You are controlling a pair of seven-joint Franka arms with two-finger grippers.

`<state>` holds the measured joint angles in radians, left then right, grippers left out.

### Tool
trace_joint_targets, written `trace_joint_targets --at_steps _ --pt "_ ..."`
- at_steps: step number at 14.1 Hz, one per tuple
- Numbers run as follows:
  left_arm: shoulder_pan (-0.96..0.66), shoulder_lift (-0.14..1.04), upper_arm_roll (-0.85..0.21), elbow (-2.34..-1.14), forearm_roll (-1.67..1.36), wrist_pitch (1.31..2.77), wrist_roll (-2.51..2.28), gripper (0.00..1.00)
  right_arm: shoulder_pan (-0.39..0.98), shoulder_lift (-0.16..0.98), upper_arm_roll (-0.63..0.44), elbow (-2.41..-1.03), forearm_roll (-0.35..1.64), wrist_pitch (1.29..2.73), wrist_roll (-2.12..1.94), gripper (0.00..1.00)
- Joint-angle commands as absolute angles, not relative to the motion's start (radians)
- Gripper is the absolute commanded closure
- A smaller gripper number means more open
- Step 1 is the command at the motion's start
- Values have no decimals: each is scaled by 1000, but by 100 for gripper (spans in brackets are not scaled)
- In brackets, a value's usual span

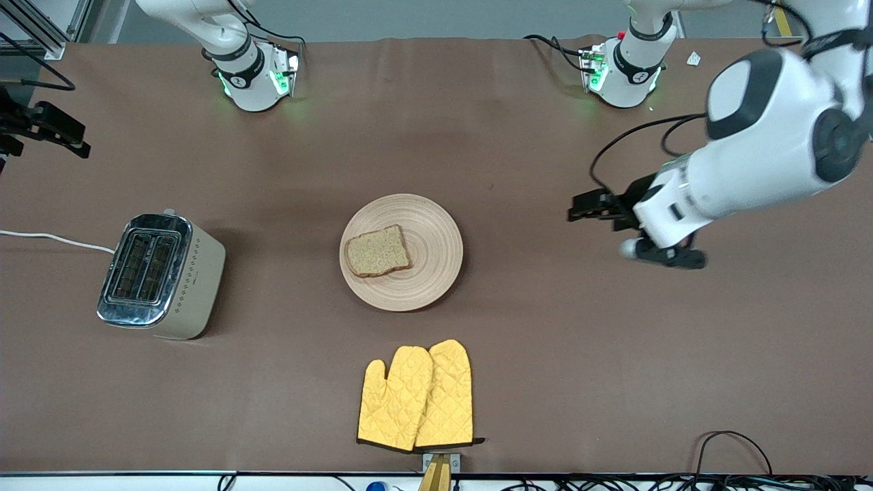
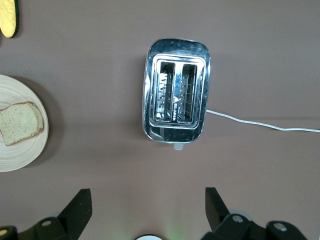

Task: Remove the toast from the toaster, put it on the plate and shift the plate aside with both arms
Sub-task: 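Lower the left gripper to the plate rim and grip it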

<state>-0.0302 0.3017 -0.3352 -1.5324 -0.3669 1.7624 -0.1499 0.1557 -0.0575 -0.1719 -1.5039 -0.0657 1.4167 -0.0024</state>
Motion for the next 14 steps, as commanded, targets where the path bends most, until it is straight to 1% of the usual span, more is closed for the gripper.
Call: trace_joint_targets --at_steps 1,3,5,6,7,8,11,12,14 --pt "-25 394 -391 -1526 -419 1843 -75 0 158 -35 -176 -1473 -80 1388 -8 0" --pt "-21 440 -440 -1586 -420 1969 -49 3 160 -34 -176 -1471 -71 1385 -6 0" --pt "-18 451 -460 -1702 -434 2148 -48 5 156 -34 -176 -1471 -71 1381 -6 0" --pt "-17 468 -469 -1742 -474 2222 -40 8 156 -32 -176 -1471 -71 1382 -6 0" --pt "-18 489 -480 -1758 -501 2264 -29 11 164 -32 -175 -1471 -71 1382 -6 0" --pt "-17 517 -486 -1764 -523 2290 -17 16 167 -34 -172 -1471 -71 1381 -5 0" --pt "-17 581 -497 -1766 -560 2330 -5 23 178 -34 -170 -1471 -71 1381 -6 0" --pt "-15 607 -505 -1767 -575 2342 41 27 172 -34 -172 -1471 -71 1382 -8 0" --pt "-12 652 -506 -1769 -665 2347 180 33 167 -34 -175 -1471 -71 1384 -8 0"
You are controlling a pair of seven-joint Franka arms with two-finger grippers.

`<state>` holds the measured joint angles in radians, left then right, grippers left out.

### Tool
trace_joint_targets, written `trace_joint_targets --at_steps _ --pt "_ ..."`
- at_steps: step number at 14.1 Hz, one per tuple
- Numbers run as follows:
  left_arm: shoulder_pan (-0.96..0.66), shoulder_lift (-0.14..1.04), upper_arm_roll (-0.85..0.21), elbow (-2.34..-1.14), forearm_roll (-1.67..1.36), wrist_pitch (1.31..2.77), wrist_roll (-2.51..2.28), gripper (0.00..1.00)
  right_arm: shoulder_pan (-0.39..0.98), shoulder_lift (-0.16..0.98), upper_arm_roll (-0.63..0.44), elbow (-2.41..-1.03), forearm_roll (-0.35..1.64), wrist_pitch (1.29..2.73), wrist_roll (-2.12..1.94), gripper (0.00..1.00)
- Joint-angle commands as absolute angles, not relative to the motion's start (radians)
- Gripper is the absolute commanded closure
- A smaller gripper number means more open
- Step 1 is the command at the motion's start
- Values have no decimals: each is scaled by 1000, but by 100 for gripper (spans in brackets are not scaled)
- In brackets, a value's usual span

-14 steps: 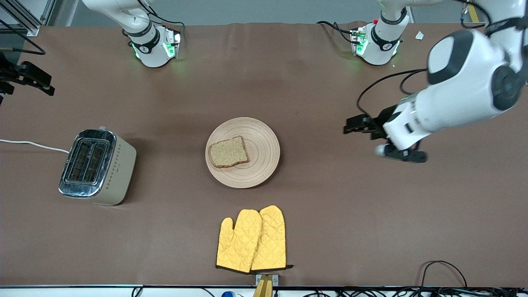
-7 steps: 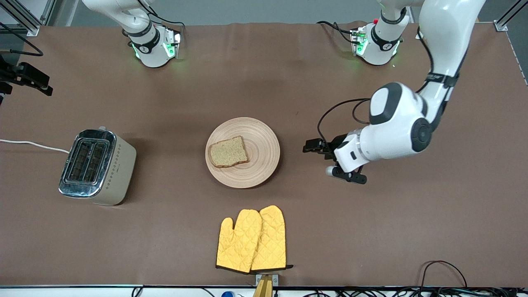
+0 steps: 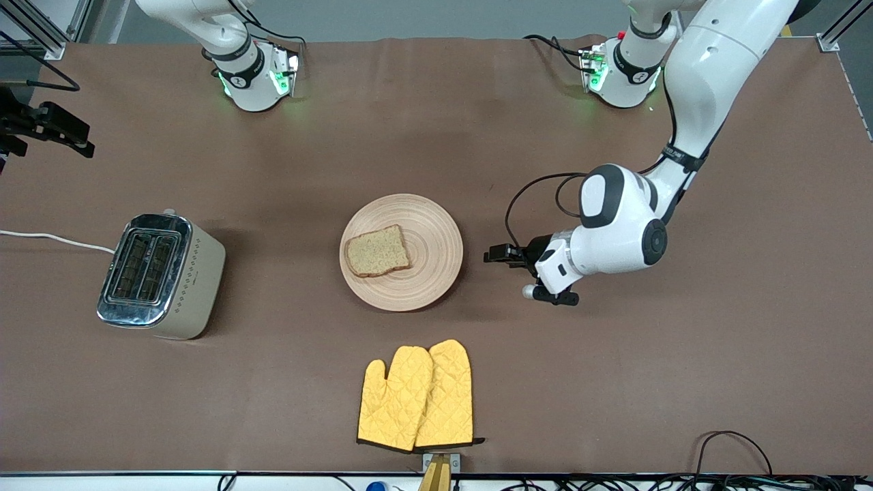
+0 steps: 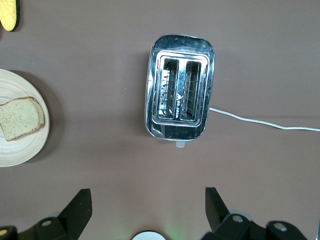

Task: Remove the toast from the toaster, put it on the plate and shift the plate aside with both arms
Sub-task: 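Lower the left gripper to the plate rim and grip it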

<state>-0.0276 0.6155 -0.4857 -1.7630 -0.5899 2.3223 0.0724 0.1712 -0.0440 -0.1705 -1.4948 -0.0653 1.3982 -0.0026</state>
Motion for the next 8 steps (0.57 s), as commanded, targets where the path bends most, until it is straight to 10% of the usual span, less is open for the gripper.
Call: trace_joint_targets --at_steps 1,8 --pt "-11 664 -505 -1784 -737 2365 255 33 167 -34 -175 -1471 -69 1382 -8 0" --pt "-26 721 -505 -1845 -1127 2441 638 36 172 -32 -175 -1471 -69 1381 -6 0"
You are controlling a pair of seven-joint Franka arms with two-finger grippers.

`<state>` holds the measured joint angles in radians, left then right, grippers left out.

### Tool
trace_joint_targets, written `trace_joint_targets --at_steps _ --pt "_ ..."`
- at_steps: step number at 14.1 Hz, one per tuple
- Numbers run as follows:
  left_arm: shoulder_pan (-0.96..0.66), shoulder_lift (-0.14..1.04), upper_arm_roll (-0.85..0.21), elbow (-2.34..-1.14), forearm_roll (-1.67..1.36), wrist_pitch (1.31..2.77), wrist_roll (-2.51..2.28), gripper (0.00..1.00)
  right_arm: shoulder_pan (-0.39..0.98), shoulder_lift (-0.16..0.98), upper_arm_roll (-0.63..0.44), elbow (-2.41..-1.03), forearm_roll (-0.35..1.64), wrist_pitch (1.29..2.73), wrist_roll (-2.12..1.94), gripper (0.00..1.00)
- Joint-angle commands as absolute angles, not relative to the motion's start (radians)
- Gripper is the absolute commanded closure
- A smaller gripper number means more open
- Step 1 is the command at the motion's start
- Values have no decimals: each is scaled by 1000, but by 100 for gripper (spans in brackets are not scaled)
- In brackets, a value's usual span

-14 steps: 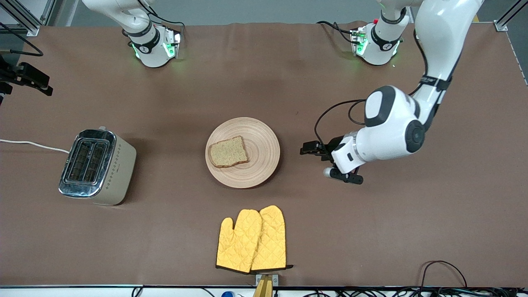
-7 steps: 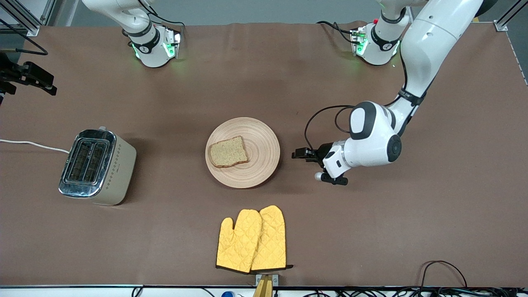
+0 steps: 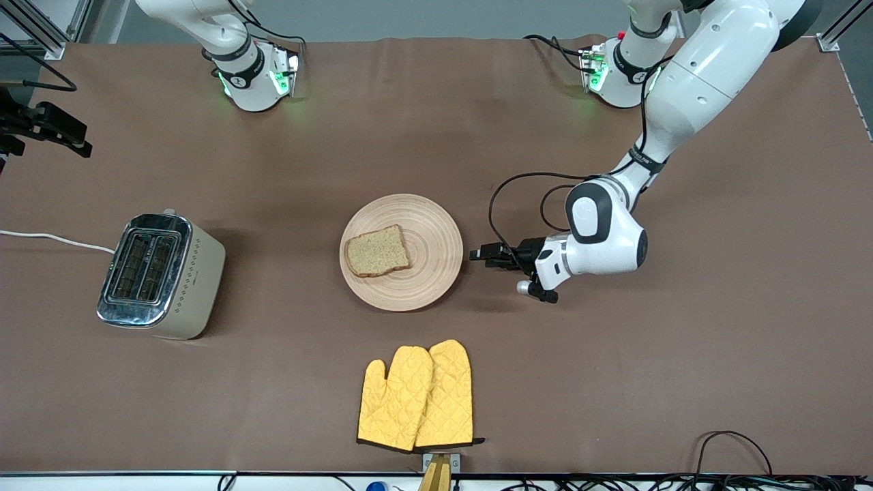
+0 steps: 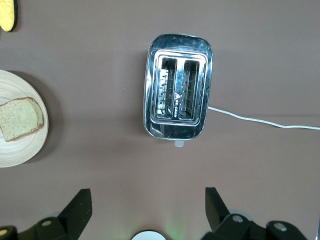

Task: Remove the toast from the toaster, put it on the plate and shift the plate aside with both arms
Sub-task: 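Lower the left gripper to the plate rim and grip it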

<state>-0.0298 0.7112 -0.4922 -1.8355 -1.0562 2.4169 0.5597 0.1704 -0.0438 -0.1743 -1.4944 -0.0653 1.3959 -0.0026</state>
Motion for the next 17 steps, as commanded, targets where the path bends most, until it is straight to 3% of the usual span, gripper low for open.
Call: trace_joint_targets --at_steps 1,13,17 --pt "-35 722 -505 -1847 -1140 2448 644 37 172 -32 -175 -1471 -69 1382 -6 0" --pt "-90 792 -505 -1848 -1317 2503 771 46 166 -32 -176 -1471 -67 1381 -17 0" --pt "-104 811 -506 -1845 -1354 2503 828 55 166 -32 -176 -1471 -67 1382 -26 0"
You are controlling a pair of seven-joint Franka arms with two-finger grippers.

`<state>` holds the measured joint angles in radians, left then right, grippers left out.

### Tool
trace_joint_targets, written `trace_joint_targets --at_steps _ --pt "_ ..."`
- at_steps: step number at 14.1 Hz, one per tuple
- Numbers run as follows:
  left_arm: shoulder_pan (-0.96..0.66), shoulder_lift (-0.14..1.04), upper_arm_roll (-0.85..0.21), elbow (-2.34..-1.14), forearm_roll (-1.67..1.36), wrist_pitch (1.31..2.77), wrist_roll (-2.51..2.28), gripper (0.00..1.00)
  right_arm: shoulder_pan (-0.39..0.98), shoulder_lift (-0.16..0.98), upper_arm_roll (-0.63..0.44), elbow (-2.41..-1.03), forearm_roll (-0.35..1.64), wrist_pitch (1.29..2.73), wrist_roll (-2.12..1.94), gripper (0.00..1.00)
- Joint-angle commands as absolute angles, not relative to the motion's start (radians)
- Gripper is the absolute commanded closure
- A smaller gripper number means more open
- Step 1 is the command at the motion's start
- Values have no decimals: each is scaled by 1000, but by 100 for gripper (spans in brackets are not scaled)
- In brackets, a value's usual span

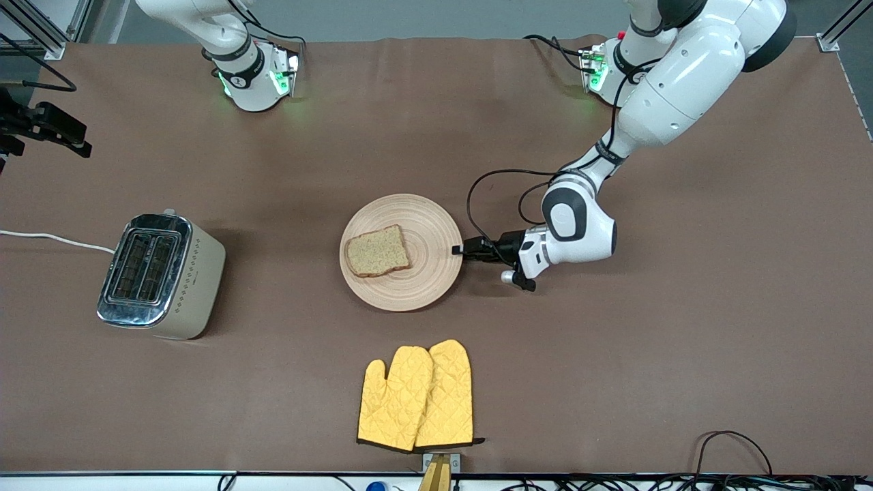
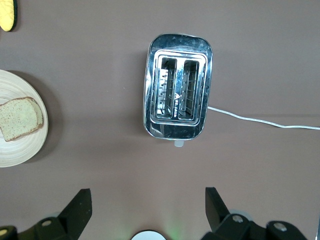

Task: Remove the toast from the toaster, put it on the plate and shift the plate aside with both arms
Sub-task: 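Lower the left gripper to the plate rim and grip it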

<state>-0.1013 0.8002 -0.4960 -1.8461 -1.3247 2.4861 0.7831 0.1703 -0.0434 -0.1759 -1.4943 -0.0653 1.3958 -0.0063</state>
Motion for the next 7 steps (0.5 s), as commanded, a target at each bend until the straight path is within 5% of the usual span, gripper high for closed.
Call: trace_joint_targets --at_steps 1,7 --pt "-104 815 -505 -1845 -1355 2502 839 58 164 -32 -178 -1471 -67 1382 -52 0" --pt "-106 825 -505 -1844 -1353 2499 857 89 156 -32 -178 -1471 -67 1384 -71 0"
